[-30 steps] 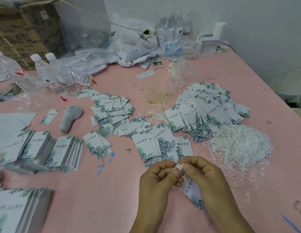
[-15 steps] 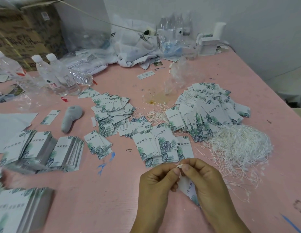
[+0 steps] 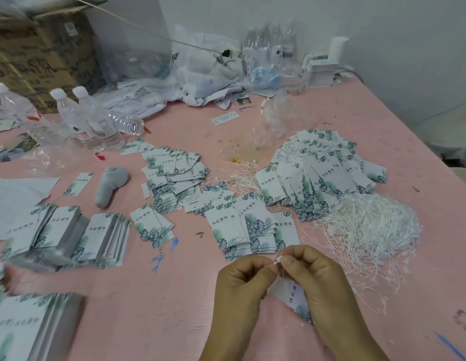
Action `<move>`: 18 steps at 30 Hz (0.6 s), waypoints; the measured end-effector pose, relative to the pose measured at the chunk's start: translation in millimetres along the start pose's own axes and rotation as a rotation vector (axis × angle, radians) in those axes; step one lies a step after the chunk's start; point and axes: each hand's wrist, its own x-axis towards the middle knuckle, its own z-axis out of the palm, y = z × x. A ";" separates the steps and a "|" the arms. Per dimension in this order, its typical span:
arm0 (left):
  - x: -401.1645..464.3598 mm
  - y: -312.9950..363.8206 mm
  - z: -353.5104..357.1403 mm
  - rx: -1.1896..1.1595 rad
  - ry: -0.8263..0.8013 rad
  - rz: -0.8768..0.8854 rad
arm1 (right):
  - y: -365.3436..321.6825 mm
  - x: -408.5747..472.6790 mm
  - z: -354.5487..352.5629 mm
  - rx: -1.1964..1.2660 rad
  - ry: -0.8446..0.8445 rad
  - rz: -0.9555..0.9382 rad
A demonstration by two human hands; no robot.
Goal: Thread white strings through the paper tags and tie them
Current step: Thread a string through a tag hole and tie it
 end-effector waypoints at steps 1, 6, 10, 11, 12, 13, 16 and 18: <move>-0.1 1.1 -0.2 0.007 -0.003 -0.002 | -1.1 -0.2 -0.3 -0.017 -0.001 -0.009; -0.4 5.6 0.8 0.022 -0.013 -0.003 | -4.2 -0.7 -2.4 -0.051 -0.014 -0.016; -1.8 7.6 0.2 0.050 -0.022 0.007 | -3.3 -0.3 -5.1 -0.091 -0.020 -0.020; -2.2 7.8 -0.1 0.060 -0.022 0.014 | -3.8 -0.2 -5.3 -0.099 -0.030 -0.024; -2.5 7.9 -0.2 0.068 -0.019 0.020 | -4.4 -0.2 -5.0 -0.104 -0.036 -0.026; -2.7 7.7 -0.4 0.072 -0.014 0.021 | -4.5 0.1 -4.9 -0.108 -0.042 -0.030; -3.1 6.7 -0.6 0.080 0.001 0.018 | -5.4 0.0 -4.5 -0.110 -0.051 -0.034; -3.5 5.6 -1.0 0.083 0.011 0.015 | -6.0 0.2 -4.7 -0.117 -0.066 -0.040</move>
